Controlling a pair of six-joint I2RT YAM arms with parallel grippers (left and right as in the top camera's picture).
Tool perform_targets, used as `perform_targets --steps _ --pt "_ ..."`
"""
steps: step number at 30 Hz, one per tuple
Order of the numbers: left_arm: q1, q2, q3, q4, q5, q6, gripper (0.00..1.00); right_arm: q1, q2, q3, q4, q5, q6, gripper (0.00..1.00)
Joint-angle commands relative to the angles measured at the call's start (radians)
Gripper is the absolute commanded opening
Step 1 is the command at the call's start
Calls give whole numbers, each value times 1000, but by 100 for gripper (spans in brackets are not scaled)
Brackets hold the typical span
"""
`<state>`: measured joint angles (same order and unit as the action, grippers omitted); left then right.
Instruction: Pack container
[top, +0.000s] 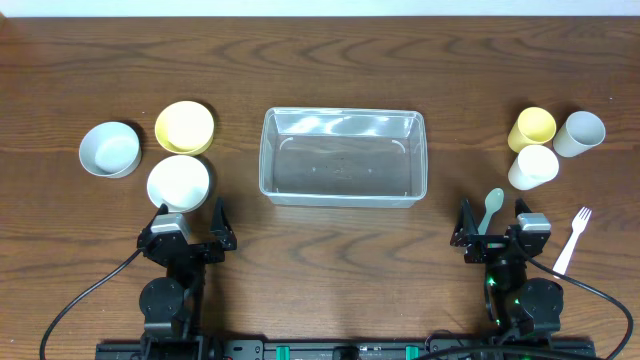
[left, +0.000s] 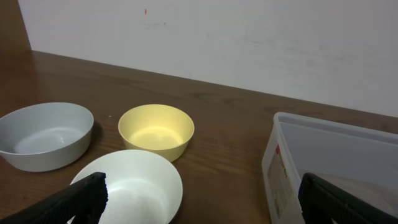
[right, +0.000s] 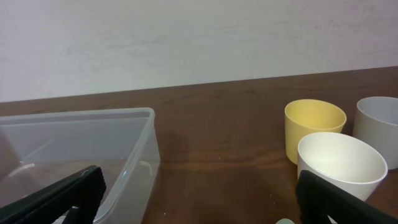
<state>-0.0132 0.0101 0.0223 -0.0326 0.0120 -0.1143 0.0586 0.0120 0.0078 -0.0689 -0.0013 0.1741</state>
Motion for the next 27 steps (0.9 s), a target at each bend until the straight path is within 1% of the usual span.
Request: perform_targets --steps 1,19,21,24,27 --pt "5 -4 -18 -41 -20 13 98 -5 -6 -2 -3 -7 -11 99" --pt "5 -4 -18 -41 -19 13 98 -5 -5 -2 -3 -26 9 99" --pt "5 -4 -18 -41 -20 13 98 -5 -5 -2 -3 -27 23 99" --pt "5 -4 -18 -41 -20 13 98 -5 -5 -2 -3 -31 84 99" --pt "5 -4 -18 -40 -20 13 98 -5 3 -2 -3 -34 92 99"
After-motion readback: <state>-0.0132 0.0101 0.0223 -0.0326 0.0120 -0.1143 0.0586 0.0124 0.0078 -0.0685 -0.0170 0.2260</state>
